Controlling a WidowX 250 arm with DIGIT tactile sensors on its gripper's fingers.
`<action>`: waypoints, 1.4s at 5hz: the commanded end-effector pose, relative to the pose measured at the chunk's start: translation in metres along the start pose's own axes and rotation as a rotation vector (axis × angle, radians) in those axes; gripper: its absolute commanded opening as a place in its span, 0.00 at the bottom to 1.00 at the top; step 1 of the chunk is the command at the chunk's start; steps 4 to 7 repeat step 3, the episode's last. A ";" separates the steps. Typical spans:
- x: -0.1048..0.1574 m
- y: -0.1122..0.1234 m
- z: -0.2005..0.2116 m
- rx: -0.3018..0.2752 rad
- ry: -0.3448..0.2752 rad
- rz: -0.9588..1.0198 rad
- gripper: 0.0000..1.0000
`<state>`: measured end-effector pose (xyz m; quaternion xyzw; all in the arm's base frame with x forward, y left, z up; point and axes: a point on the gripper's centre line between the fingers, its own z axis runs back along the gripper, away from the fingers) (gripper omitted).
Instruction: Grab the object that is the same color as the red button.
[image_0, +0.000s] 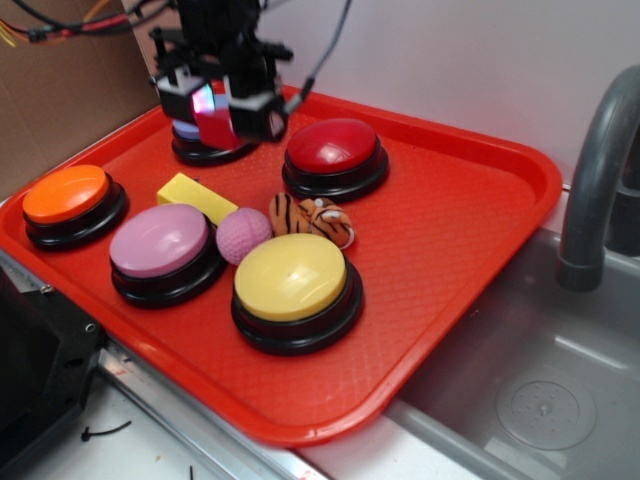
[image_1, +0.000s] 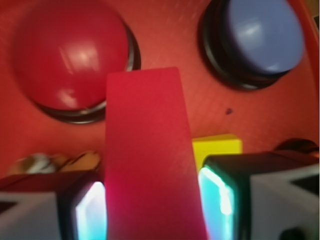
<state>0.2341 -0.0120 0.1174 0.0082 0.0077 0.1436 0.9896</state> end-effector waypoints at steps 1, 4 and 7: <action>0.001 0.022 0.092 -0.130 -0.132 0.056 0.00; 0.000 0.033 0.109 -0.123 -0.140 -0.006 0.00; 0.000 0.033 0.109 -0.123 -0.140 -0.006 0.00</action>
